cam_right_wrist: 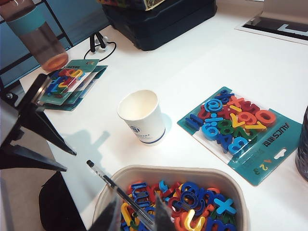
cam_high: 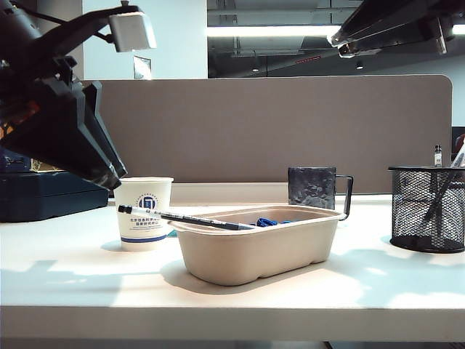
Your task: Pick up one pen and put it in the pen container.
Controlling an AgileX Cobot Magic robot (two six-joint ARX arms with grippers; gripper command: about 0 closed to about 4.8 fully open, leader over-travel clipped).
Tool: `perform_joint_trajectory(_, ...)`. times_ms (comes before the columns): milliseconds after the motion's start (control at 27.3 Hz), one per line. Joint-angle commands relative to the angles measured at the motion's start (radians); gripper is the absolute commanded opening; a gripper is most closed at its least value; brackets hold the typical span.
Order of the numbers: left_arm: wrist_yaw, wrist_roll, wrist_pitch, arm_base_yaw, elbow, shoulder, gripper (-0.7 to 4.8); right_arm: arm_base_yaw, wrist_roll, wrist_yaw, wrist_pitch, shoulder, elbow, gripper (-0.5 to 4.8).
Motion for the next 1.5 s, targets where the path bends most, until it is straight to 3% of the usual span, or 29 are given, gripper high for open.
perform_joint_trajectory(37,-0.001,0.004,0.003,-0.002,0.002,0.009,1.22,0.003,0.001,-0.002,0.008,-0.002,0.006,0.91)
perform_joint_trajectory(513,-0.064,0.012,0.116,-0.008,0.003,0.11,1.22,0.003,0.0,-0.002,-0.028,-0.002,0.006,0.91)
perform_joint_trajectory(1503,-0.034,0.011,0.171,-0.008,0.003,0.202,1.21,0.002,0.0,-0.002,-0.028,-0.002,0.006,0.91)
